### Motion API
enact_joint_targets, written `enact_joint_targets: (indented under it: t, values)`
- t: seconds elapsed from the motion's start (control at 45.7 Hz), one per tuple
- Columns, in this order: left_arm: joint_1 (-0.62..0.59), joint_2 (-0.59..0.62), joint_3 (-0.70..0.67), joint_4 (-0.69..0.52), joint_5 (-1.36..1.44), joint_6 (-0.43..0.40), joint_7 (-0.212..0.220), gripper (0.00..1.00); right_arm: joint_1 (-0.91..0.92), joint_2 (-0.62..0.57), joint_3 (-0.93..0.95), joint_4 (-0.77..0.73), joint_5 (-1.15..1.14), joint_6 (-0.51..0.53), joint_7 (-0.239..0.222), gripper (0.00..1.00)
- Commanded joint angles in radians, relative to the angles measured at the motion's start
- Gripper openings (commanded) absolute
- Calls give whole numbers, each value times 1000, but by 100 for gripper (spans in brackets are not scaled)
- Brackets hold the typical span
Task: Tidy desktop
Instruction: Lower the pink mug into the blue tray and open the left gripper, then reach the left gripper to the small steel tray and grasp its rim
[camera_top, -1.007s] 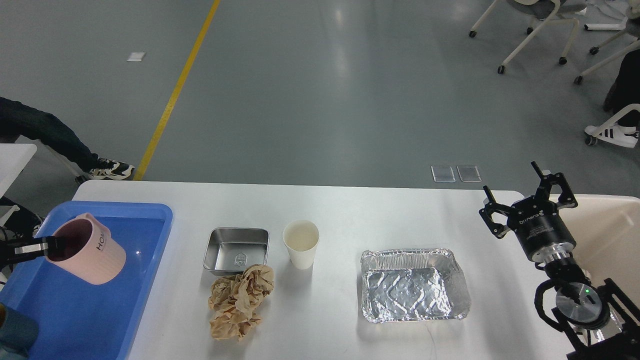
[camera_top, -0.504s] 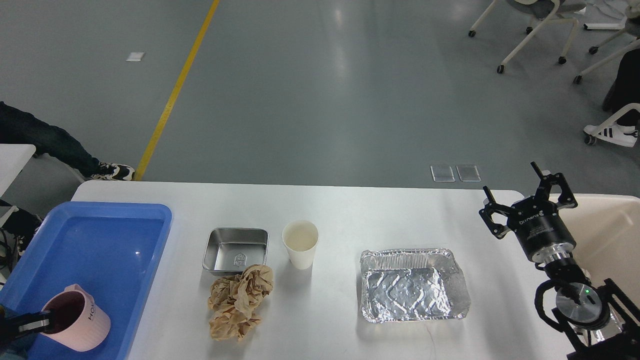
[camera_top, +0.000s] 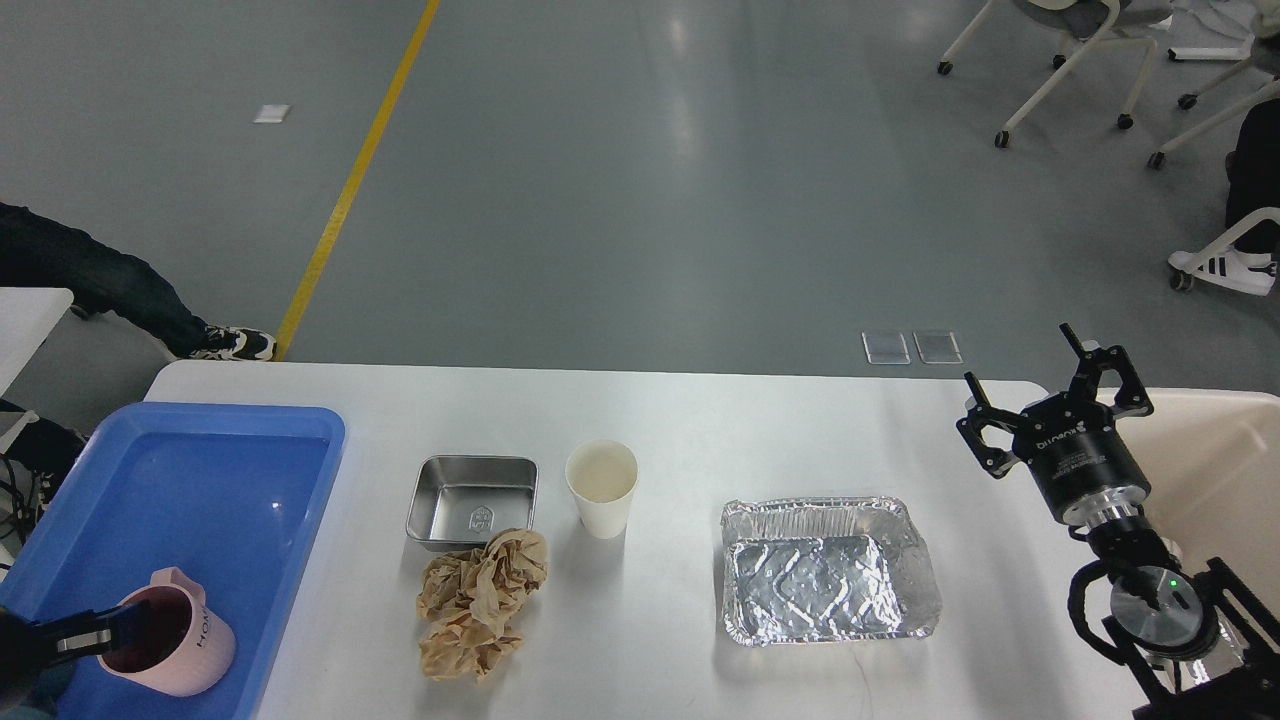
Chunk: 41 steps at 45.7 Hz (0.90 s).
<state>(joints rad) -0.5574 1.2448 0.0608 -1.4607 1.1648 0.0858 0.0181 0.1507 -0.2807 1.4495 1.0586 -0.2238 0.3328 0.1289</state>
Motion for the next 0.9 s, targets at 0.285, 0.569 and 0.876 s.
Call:
enact_joint_targets:
  t: [0.285, 0.569, 0.876]
  values:
    - [-191, 176, -52, -251, 4, -18, -86, 95, 3, 0, 0, 0, 0, 0, 0, 100]
    - [-363, 295, -81, -299, 4, -176, -115, 95, 4, -2, 0, -2, 0, 0, 0, 100]
    - [-493, 372, -92, -299, 3, -324, -119, 95, 3, -2, -1, -2, -2, 0, 0, 100]
